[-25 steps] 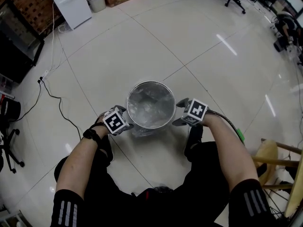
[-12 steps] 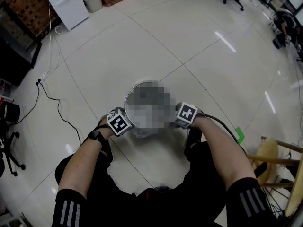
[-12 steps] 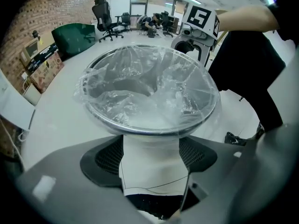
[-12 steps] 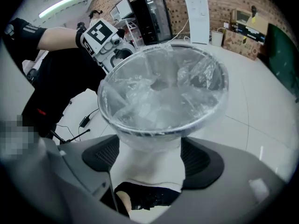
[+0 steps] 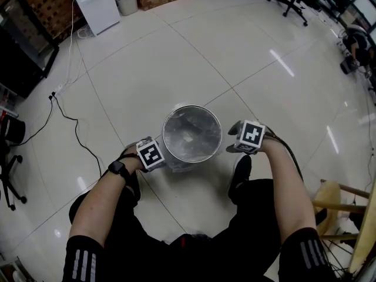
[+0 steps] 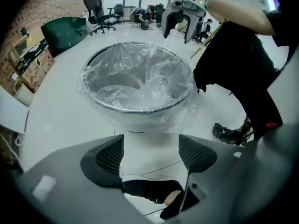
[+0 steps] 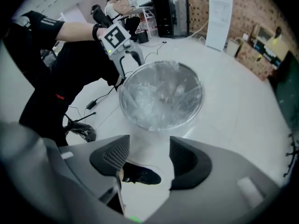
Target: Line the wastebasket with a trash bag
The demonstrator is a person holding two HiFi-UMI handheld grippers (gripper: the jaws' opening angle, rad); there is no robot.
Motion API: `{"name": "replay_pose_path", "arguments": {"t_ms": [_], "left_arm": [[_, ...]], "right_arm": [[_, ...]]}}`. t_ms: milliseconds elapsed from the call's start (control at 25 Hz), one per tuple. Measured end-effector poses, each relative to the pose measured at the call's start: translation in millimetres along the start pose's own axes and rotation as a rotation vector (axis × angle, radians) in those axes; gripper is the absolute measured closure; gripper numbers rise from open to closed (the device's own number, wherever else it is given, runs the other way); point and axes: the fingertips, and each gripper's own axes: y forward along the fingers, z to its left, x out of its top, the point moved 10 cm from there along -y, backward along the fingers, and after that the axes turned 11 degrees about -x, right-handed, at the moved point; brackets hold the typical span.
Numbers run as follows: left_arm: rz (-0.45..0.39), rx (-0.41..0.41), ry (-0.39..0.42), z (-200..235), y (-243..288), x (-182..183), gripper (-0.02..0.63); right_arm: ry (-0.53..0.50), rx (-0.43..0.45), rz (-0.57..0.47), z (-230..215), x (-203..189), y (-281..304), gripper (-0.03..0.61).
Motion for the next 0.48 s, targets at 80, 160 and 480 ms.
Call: {"name": "replay_pose_path", "arguments": {"t_ms": [80,160,480], "left_arm": [[0.007,-0.034,0.026,-10,-8,2,0.252],[0.029,-0.067,0.084,-24,-19,7,0.256],[-0.147,0.040,0.254,-58,-117,47,0.282]], "right_arm": [[-0.045,-0.079,-0.084,-2,27,-18,0.362],[-0.117,-0.153,-0.126,1,53,-24,0.442],[-0.169,-0.085,-0.089,14,119,13,0.571]]}}
